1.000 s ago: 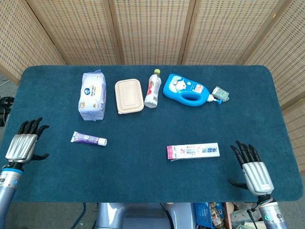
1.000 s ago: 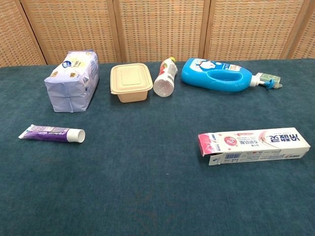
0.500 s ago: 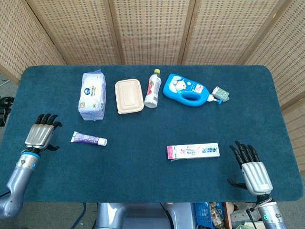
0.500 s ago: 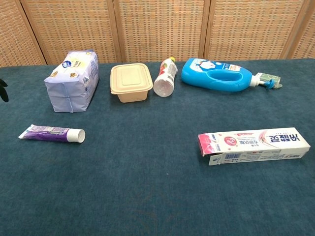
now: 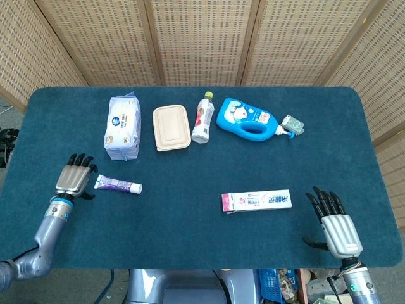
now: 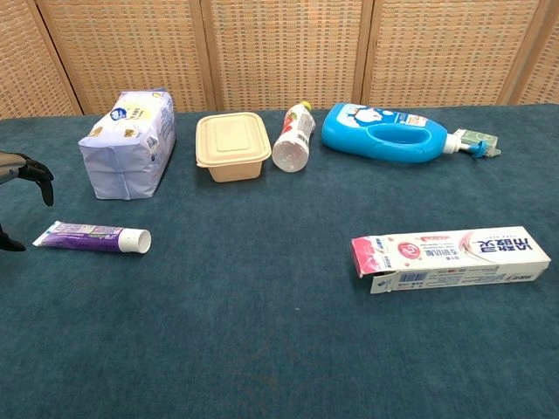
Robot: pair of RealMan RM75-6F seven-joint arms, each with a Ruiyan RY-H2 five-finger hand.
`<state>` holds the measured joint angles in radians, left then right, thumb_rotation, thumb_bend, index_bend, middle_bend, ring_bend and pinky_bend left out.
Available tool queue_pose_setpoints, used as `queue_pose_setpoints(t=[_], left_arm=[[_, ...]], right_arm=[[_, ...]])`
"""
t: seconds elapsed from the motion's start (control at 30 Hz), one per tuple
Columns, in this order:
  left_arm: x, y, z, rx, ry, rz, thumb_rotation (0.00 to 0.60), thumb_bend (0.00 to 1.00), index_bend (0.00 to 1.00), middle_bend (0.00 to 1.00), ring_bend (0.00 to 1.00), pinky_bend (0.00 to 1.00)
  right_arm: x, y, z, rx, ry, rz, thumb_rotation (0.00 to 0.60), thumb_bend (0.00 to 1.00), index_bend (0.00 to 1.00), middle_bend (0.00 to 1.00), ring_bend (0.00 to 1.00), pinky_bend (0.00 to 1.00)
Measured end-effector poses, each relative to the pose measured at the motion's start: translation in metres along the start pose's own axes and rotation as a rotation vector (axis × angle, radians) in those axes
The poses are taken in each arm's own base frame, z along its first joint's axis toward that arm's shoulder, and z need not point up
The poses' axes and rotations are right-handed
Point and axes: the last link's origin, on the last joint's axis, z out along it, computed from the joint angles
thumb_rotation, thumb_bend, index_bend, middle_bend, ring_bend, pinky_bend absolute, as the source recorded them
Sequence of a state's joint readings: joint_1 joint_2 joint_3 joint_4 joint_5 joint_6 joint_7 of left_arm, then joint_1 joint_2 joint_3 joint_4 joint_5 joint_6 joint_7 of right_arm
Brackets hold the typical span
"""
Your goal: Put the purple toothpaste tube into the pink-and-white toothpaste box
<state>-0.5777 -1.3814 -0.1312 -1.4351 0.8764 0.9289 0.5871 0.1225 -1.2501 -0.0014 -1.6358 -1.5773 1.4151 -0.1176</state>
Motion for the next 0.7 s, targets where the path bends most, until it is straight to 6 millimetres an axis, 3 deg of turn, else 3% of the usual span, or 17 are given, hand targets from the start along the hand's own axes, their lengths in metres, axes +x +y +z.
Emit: queue_pose_setpoints(t=[0.7], left_arm=[[-0.002,0.037,0.019,-0.017,-0.018,0.025,0.600,0.12,0.38,0.15,0.00,0.00]], right_arm=[[0.000,0.001,0.001,0.002,0.016,0.007,0.600,0.00,0.06,0.00,0.00,0.00]])
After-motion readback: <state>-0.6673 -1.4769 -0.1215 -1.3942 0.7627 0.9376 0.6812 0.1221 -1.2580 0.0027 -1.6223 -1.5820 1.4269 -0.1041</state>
